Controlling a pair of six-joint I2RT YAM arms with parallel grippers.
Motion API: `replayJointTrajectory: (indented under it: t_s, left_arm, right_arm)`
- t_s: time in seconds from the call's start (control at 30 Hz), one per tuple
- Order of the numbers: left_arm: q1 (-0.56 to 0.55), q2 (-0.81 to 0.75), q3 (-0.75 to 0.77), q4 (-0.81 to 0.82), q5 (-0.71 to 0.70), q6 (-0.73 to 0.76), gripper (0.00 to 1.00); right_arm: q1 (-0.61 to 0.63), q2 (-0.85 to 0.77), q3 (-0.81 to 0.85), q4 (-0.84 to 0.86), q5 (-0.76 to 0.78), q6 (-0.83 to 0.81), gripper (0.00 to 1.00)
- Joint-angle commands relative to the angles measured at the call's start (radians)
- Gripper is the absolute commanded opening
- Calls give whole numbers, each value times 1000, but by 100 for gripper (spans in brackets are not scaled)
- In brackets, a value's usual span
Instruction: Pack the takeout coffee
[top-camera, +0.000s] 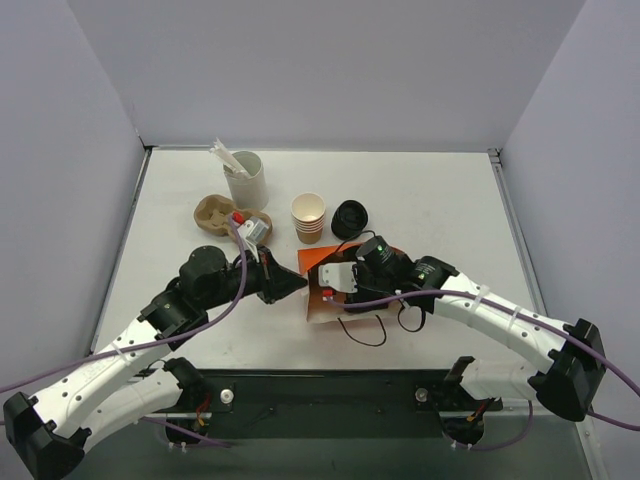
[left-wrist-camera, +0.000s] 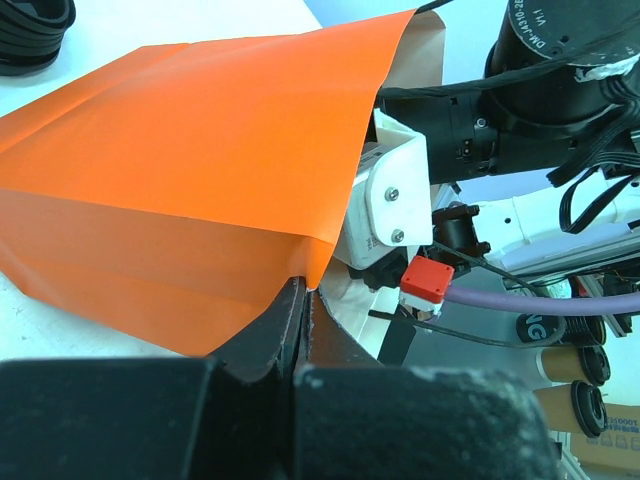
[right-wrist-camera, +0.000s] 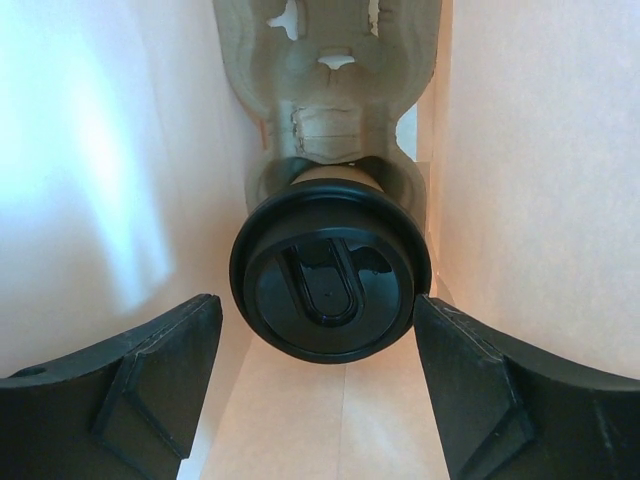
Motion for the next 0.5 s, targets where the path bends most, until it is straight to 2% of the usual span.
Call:
replayJointTrajectory:
  t_s: [0.0, 0.17, 0.47]
  left_arm:
    - [5, 7, 52, 7, 22, -4, 0]
    - [5, 12, 56, 10, 22, -6, 0]
    - [5, 19, 64, 13, 22, -21, 0]
  right_arm:
    - [8, -28, 50, -62, -17, 27, 80]
    - [8, -34, 67, -94, -17, 45, 84]
    - [7, -46, 92, -137, -22, 63, 84]
